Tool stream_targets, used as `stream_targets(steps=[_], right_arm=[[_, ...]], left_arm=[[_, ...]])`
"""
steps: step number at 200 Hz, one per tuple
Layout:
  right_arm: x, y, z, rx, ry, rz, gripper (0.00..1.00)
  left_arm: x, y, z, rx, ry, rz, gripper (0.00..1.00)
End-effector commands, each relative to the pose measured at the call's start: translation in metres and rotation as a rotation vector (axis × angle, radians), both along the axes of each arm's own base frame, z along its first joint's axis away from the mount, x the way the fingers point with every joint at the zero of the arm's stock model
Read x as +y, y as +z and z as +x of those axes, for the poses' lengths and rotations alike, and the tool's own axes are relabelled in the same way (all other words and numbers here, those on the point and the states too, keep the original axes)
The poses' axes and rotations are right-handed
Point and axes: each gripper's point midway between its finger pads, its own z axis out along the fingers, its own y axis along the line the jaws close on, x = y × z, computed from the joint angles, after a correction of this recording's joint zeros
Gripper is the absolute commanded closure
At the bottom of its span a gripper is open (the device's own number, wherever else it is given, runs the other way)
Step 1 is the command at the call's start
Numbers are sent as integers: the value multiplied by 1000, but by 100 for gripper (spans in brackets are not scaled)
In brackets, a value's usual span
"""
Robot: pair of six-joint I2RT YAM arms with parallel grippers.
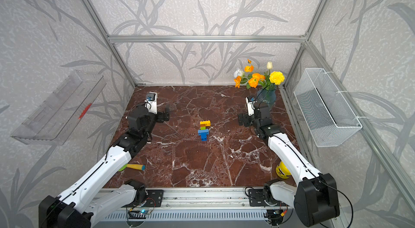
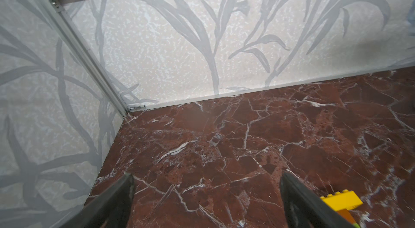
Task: Assemble the letter f with lego
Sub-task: Reset both arms
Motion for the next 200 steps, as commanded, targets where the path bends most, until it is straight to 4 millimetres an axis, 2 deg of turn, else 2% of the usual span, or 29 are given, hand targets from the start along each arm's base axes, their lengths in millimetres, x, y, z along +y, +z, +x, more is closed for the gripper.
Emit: stream_targets(steps=[1,21,42,67,128,168,200], right_arm=[[-15,14,8,-97,-59,-20,1],[-25,6,7,-109,-85,-45,1],[-35,-2,7,-107,-115,-62,1],[-43,-16,9,-76,-135,-74,1],[-53,-40,16,-35,-169,-124,1],[-56,-56,23,-45,-173,-147,1],[-60,-67,30,-99,-175,-146,1]], left_arm=[[28,-15,4,-32,59,-80,1],[50,-35,3,-30,108,-103,1],[61,-48,3,-35,143,-103,1],[75,-78,8,30,183,-101,0],[85,-130,9,72,209,-97,1],[79,-149,10,47,150,-111,1],[77,-161,21,69,131,-117,1]])
